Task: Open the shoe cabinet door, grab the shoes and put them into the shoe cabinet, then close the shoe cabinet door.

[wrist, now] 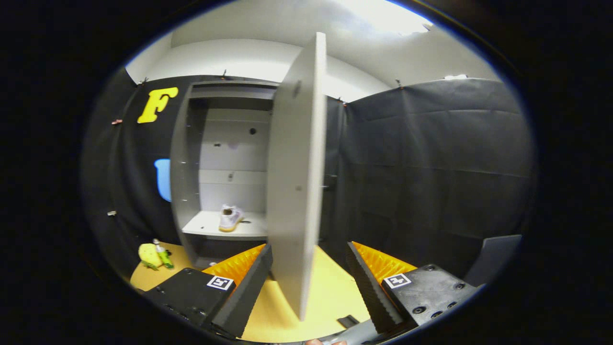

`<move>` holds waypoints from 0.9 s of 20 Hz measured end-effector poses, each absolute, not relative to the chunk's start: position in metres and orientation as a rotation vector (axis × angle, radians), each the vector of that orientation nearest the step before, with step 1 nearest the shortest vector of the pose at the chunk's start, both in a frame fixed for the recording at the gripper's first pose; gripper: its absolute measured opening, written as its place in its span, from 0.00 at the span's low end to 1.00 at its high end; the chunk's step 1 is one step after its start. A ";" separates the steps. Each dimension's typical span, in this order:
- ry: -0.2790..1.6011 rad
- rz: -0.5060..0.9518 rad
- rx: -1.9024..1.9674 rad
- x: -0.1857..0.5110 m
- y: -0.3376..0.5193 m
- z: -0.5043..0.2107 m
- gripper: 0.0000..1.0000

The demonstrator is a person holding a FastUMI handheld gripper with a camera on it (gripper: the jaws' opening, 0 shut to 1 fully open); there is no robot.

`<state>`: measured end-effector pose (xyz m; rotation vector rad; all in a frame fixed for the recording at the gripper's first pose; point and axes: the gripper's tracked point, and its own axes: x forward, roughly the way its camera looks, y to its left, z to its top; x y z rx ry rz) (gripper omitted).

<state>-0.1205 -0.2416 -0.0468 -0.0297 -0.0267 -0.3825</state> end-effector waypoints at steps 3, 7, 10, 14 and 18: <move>0.005 -0.465 0.031 -0.104 -0.297 -0.054 0.98; 0.028 -0.441 0.082 -0.064 -0.327 -0.053 0.98; 0.038 -0.395 0.096 -0.038 -0.324 -0.048 0.97; 0.044 -0.366 0.115 -0.029 -0.314 -0.047 0.96; 0.042 -0.335 0.083 -0.033 -0.293 -0.045 0.96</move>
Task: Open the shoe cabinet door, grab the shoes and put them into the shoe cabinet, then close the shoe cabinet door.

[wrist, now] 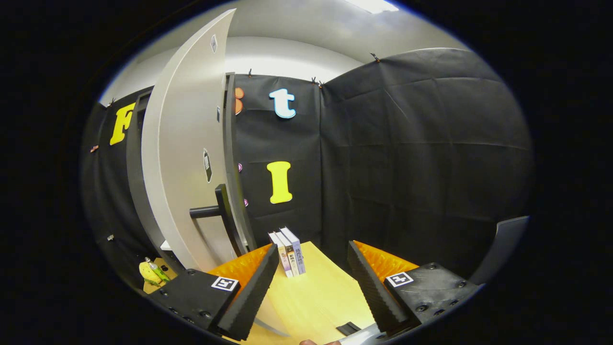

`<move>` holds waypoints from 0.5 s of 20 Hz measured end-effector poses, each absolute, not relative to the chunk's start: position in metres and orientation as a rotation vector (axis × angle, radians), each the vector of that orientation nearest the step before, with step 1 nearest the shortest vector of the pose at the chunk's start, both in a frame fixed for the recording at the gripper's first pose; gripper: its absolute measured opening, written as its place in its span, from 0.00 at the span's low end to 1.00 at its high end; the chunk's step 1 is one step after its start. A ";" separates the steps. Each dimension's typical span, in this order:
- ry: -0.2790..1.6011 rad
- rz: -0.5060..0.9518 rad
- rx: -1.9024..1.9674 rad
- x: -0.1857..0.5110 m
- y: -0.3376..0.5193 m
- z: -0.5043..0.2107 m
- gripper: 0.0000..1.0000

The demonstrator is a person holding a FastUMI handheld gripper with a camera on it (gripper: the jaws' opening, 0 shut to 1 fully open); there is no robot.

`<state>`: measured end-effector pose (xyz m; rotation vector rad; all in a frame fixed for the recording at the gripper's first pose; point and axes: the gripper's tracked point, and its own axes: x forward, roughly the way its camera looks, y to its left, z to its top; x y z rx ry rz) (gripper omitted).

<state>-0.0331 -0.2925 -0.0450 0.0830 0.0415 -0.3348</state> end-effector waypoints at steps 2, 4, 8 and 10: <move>0.049 -0.297 0.095 -0.034 -0.271 -0.045 0.96; 0.048 -0.261 0.098 -0.035 -0.246 -0.047 0.96; 0.057 -0.203 0.092 -0.031 -0.204 -0.047 0.96; 0.063 -0.173 0.100 -0.028 -0.183 -0.049 0.96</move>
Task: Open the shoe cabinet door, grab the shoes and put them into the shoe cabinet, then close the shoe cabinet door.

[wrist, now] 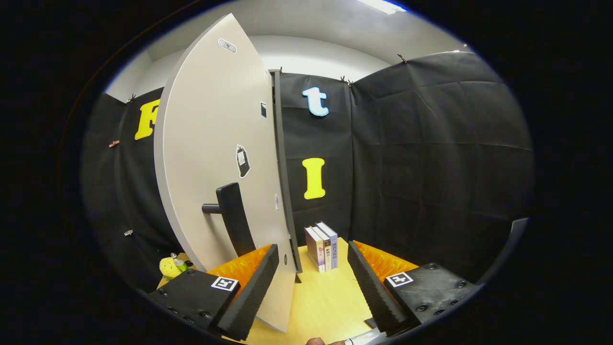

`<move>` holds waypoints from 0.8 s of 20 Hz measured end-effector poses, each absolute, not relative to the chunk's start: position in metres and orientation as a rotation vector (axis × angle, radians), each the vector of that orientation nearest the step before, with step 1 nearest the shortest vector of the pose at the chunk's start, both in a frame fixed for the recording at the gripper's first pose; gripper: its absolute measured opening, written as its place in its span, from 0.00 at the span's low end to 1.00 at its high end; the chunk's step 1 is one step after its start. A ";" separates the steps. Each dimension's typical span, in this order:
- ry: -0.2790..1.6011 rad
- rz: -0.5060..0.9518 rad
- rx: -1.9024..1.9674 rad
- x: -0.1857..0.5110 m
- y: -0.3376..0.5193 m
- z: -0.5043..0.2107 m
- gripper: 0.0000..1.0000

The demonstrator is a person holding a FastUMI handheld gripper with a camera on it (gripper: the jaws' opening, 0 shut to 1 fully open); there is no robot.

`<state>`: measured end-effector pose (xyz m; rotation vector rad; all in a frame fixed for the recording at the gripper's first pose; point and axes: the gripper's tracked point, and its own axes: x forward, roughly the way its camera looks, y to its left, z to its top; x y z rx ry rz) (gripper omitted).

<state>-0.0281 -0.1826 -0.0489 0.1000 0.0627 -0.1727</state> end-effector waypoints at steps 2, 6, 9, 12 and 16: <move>0.071 -0.140 0.108 -0.027 -0.165 -0.048 0.96; 0.086 -0.080 0.109 -0.015 -0.128 -0.052 0.96; 0.095 -0.030 0.095 -0.005 -0.101 -0.053 0.97; 0.106 0.027 0.114 0.006 -0.067 -0.053 0.98; 0.110 0.071 0.104 0.006 -0.041 -0.058 0.98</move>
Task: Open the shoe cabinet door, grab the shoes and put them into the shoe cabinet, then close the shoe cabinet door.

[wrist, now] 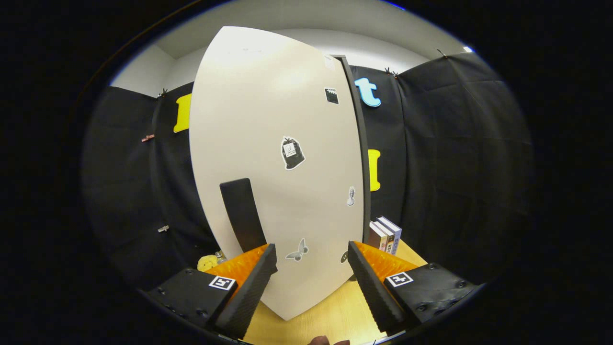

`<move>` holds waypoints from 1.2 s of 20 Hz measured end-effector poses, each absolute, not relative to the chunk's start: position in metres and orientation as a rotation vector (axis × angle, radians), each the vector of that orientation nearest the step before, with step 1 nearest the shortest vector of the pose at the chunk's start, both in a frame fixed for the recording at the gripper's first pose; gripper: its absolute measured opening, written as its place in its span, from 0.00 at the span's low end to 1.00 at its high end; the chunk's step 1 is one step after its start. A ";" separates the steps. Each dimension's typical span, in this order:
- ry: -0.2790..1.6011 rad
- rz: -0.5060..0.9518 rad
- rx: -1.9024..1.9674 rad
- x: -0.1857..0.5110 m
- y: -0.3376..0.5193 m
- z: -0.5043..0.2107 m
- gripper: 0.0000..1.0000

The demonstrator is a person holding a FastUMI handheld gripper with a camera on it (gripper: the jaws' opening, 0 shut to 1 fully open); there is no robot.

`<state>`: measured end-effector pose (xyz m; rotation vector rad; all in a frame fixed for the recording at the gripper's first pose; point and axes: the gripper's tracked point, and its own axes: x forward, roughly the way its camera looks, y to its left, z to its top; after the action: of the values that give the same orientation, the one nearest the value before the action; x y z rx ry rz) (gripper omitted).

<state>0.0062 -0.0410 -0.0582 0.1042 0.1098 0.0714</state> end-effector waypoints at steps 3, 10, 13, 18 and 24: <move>0.122 0.105 0.092 0.005 -0.024 -0.066 0.98; 0.131 0.143 0.068 -0.002 -0.010 -0.071 0.98; 0.131 0.146 0.067 -0.002 -0.009 -0.070 0.98; 0.131 0.147 0.082 -0.002 -0.008 -0.068 0.98; 0.132 0.156 0.086 -0.002 0.000 -0.068 0.98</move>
<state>-0.0017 0.0004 -0.0679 0.0859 0.1319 0.1561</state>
